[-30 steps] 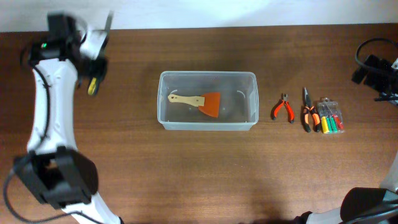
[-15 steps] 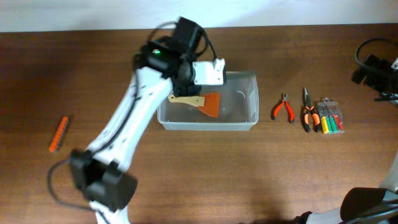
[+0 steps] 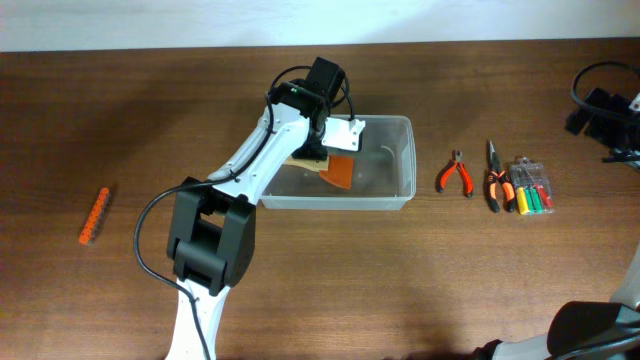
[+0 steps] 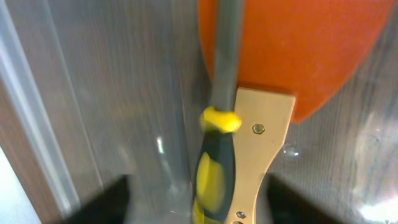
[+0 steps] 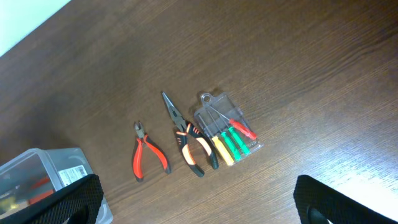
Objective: Pack container
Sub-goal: 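Carry the file into the container and release it, then move left gripper to the orange bit strip and grasp it, then carry the bit strip into the container, release, retract left arm, then reach right gripper to the red-black small pliers and grasp them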
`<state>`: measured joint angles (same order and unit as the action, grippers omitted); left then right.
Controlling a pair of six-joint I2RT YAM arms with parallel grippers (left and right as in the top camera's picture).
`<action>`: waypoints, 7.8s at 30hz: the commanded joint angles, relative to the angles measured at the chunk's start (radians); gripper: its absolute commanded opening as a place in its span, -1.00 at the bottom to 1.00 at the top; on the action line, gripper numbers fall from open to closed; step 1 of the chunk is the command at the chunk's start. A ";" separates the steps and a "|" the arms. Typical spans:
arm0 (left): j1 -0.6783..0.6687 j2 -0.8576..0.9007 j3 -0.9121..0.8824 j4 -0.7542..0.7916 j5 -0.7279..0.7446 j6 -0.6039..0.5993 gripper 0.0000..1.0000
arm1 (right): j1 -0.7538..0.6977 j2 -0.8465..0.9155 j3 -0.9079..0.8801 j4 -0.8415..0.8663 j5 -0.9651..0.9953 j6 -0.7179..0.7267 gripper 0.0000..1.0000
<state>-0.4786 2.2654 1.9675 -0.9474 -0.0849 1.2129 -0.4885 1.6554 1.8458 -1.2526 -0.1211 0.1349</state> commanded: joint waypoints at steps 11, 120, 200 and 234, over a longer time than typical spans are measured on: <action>0.090 -0.181 0.309 -0.421 -0.018 -0.505 0.98 | -0.003 0.001 0.005 0.002 -0.001 0.005 0.97; 0.592 -0.196 0.222 -0.438 0.276 -0.526 -0.96 | -0.003 0.001 0.005 0.002 -0.001 0.005 0.97; 0.951 -0.074 0.679 -0.655 0.130 -1.119 0.98 | 0.311 0.379 -0.226 0.050 -0.006 -0.075 0.27; 0.951 -0.074 0.679 -0.655 0.130 -1.119 0.98 | 0.326 0.595 -0.227 0.193 0.026 -0.078 -0.19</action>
<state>0.4690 2.1838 2.6507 -1.6012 0.0307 0.1070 -0.1730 2.1986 1.6257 -1.0645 -0.1017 0.0536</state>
